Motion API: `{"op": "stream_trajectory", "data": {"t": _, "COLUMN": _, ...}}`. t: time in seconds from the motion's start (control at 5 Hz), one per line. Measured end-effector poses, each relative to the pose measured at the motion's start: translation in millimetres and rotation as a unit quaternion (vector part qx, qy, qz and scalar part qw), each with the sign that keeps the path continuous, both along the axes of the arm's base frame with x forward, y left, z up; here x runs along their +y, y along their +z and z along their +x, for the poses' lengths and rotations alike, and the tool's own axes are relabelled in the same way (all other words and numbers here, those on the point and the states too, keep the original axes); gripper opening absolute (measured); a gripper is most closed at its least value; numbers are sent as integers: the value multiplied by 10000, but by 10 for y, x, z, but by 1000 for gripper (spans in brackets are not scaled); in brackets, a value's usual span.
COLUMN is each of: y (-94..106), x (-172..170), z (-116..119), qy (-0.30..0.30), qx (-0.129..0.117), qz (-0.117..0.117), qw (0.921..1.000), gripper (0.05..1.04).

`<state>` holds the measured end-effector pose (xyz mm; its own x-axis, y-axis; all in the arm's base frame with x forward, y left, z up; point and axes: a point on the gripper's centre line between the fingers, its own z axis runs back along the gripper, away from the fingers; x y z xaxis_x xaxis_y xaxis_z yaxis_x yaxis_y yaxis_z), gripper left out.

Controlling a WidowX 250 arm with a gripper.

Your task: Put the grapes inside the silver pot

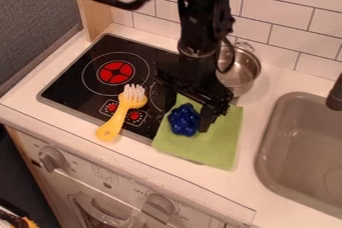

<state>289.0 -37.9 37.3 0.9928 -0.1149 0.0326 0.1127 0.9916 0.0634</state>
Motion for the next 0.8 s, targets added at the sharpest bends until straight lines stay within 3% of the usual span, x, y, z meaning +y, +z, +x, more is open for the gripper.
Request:
{"op": "stream_trajectory", "data": {"t": 0.4, "y": -225, "x": -178, "z": 285, "qy": 43, "qx": 56, "qz": -58, "qw": 10000, "gripper": 822}}
{"op": "stream_trajectory", "data": {"t": 0.6, "y": -214, "x": -193, "z": 284, "qy": 60, "qx": 80, "qz": -69, "qw": 9999, "gripper": 822}}
{"op": "stream_trajectory", "data": {"t": 0.8, "y": -63, "x": -240, "z": 320, "qy": -50, "qx": 43, "qz": -184, "qw": 9998, "gripper": 822}}
